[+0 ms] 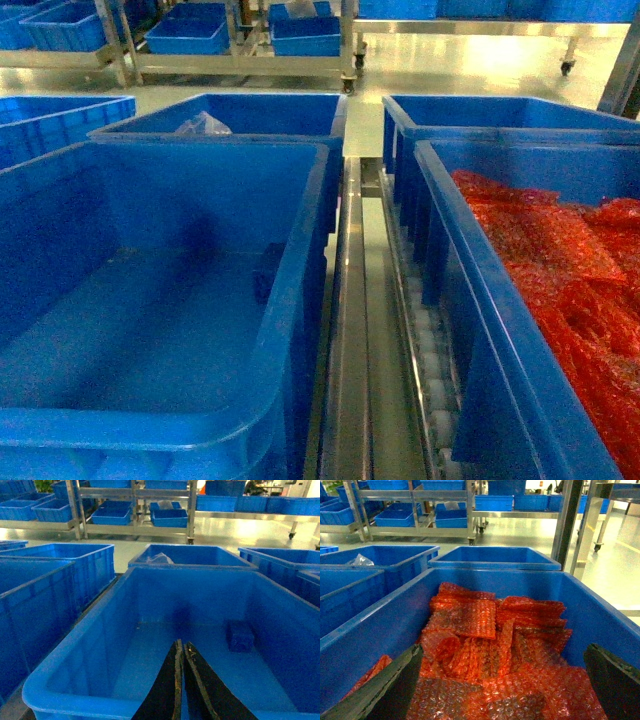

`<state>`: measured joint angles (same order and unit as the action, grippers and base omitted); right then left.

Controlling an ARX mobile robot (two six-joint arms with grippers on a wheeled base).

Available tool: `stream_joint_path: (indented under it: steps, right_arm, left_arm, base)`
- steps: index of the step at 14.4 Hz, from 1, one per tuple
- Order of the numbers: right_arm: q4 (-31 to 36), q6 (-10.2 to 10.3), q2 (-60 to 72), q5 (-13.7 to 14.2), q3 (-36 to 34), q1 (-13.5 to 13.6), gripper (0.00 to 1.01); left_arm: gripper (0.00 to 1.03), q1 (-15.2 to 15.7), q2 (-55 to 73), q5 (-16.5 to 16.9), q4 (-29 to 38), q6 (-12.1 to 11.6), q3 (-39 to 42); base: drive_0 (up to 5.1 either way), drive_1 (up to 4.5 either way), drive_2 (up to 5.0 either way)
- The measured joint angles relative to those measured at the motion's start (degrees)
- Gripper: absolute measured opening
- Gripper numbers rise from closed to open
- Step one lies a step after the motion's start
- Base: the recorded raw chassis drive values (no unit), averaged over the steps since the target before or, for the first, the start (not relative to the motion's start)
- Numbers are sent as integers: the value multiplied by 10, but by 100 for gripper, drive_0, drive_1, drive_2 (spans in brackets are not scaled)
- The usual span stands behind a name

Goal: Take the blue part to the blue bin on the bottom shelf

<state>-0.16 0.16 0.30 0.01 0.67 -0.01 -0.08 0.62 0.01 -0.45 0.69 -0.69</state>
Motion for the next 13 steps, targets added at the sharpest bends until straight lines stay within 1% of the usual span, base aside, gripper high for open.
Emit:
stream_joint_path:
  steps: [4, 5, 6, 12, 13]
  right_arm:
    - [-1, 0, 0, 0, 0, 0, 98]
    - [-1, 0, 0, 0, 0, 0, 98]
    - [-1, 0, 0, 0, 0, 0, 98]
    - [-1, 0, 0, 0, 0, 0, 98]
    - [-2, 0, 0, 0, 0, 0, 98]
  left_arm:
    - [2, 0, 0, 0, 2, -1, 0]
    - [9, 0, 0, 0, 2, 0, 0]
    - [23, 0, 0, 0, 2, 0, 0]
    - [98, 0, 0, 0, 2, -1, 0]
    - [98, 0, 0, 0, 2, -1, 0]
  base:
    - [0, 0, 0]
    - [0, 0, 0]
    - [0, 0, 0]
    - [0, 0, 0]
    - [0, 0, 0]
